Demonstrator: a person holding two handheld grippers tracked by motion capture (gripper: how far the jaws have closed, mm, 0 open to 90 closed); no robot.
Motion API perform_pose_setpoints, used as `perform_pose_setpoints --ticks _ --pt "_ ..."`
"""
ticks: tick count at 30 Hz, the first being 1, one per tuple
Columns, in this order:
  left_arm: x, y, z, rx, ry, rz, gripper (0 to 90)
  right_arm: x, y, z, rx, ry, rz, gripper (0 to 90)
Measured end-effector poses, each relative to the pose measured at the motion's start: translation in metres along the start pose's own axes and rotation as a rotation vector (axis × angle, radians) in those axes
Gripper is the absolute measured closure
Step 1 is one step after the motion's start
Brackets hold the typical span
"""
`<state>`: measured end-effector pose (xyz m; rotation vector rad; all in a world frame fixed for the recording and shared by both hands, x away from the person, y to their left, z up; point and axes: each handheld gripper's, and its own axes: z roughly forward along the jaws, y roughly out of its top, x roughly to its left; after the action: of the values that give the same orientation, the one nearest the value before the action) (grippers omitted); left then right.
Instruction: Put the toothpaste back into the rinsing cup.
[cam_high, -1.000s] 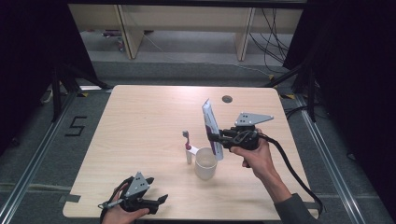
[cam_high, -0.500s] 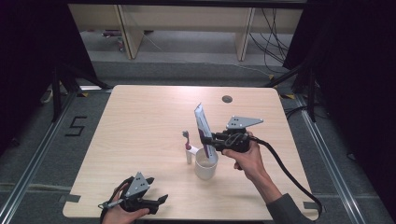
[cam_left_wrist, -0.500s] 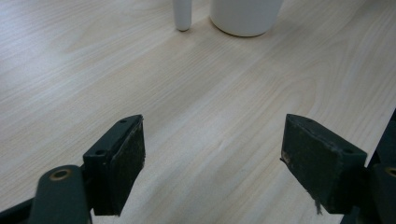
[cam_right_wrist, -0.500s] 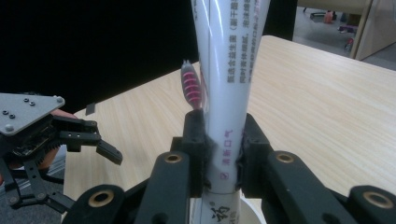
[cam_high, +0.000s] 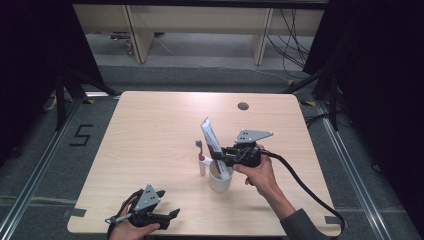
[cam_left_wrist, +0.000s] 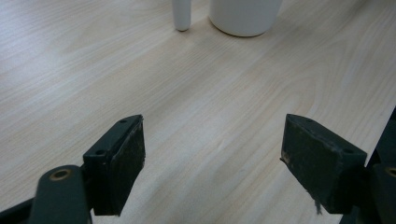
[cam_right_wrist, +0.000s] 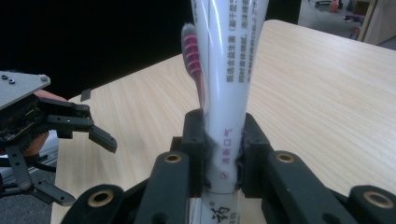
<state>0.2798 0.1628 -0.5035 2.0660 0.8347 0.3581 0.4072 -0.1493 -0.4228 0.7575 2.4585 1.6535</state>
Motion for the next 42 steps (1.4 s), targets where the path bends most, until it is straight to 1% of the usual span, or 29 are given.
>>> perform_pose_setpoints --ticks 2,3,5,6,7,9,13,14,16,17,18,19,21,22,23,24,25,27,28,29,30,32,33,34,36,37,38,41,42 --pt "0.0 0.0 0.0 0.003 0.003 -0.002 21.2 -0.001 -0.002 0.001 0.008 -0.003 -0.015 76.6" --pt "0.0 0.0 0.0 0.003 0.003 -0.002 21.2 -0.001 -0.003 0.001 0.007 -0.005 -0.004 76.6" --pt "0.001 0.0 -0.001 0.011 0.004 0.007 21.2 -0.003 -0.005 0.003 -0.009 0.004 -0.019 76.6" --pt "0.0 0.0 0.0 0.001 0.003 -0.004 21.2 -0.003 -0.006 0.002 0.011 -0.012 -0.006 76.6" --pt "0.001 0.0 -0.001 0.014 0.002 0.007 21.2 -0.003 -0.01 0.002 0.023 -0.018 -0.012 76.6" --pt "0.001 0.0 0.0 0.014 0.002 0.005 21.2 -0.003 -0.011 0.003 0.019 -0.019 -0.017 76.6" --pt "0.0 0.0 0.0 0.006 0.001 -0.002 21.2 -0.001 -0.019 0.01 0.062 -0.011 -0.013 76.5" --pt "0.0 0.0 0.0 0.004 0.002 -0.005 21.2 -0.001 -0.019 0.01 0.056 -0.003 -0.013 76.6" --pt "0.0 0.0 0.0 0.006 0.001 -0.002 21.2 0.0 -0.019 0.01 0.058 -0.015 -0.01 76.5" --pt "0.0 0.0 0.0 0.005 0.001 0.0 21.2 -0.001 -0.019 0.011 0.05 0.006 -0.027 76.5" --pt "0.0 0.0 0.0 0.005 0.001 0.0 21.2 -0.001 -0.019 0.011 0.049 0.001 -0.032 76.5" --pt "0.0 0.0 0.0 0.005 0.003 0.001 21.2 0.0 -0.019 0.01 0.056 -0.022 -0.035 76.4" --pt "0.0 0.0 0.0 0.001 -0.001 0.001 21.3 0.0 -0.02 0.01 0.054 -0.027 -0.042 76.4" --pt "0.0 0.0 0.0 0.001 0.0 0.002 21.3 0.002 -0.02 0.009 0.072 -0.021 -0.017 76.3" --pt "0.0 0.0 0.0 0.003 0.0 -0.001 21.3 0.0 -0.02 0.009 0.063 -0.025 -0.057 76.3" --pt "0.0 0.0 0.0 0.003 0.002 -0.005 21.2 0.001 -0.021 0.01 0.061 -0.022 -0.055 76.3" --pt "0.0 0.0 0.0 0.005 0.001 -0.002 21.3 0.002 -0.021 0.009 0.066 -0.018 -0.03 76.3" --pt "0.0 0.0 0.0 0.003 -0.001 0.002 21.2 0.001 -0.021 0.009 0.077 -0.01 -0.04 76.2" --pt "0.0 0.0 0.001 0.002 -0.001 0.002 21.3 0.001 -0.022 0.008 0.073 -0.034 -0.063 76.3" --pt "-0.001 0.0 0.001 0.001 -0.001 -0.004 21.3 0.003 -0.022 0.007 0.087 -0.028 -0.029 76.2" --pt "0.0 0.0 0.001 0.004 0.001 -0.001 21.3 0.002 -0.023 0.006 0.085 -0.035 -0.057 76.2" --pt "-0.001 0.0 0.001 0.001 -0.001 -0.002 21.3 0.002 -0.024 0.006 0.089 -0.031 -0.044 76.2" --pt "-0.001 0.0 0.001 0.002 0.001 -0.002 21.3 0.002 -0.025 0.006 0.1 -0.024 -0.048 76.2" --pt "-0.001 0.0 0.001 0.001 -0.002 -0.005 21.3 0.002 -0.026 0.006 0.108 -0.043 -0.067 76.2" --pt "-0.001 0.0 0.001 0.002 0.002 -0.006 21.3 0.002 -0.028 0.006 0.115 -0.041 -0.05 76.1" --pt "-0.001 -0.001 0.001 0.002 -0.002 -0.003 21.3 0.003 -0.029 0.005 0.129 -0.041 -0.028 76.1" --pt "-0.001 -0.001 0.002 -0.003 -0.007 -0.004 21.3 0.002 -0.029 0.005 0.132 -0.049 -0.053 76.1" --pt "-0.001 -0.001 0.002 0.0 -0.002 -0.006 21.2 0.003 -0.031 0.006 0.153 -0.045 -0.061 76.0" --pt "-0.001 -0.001 0.002 0.0 -0.003 -0.003 21.3 0.004 -0.032 0.006 0.148 -0.062 -0.068 75.9"
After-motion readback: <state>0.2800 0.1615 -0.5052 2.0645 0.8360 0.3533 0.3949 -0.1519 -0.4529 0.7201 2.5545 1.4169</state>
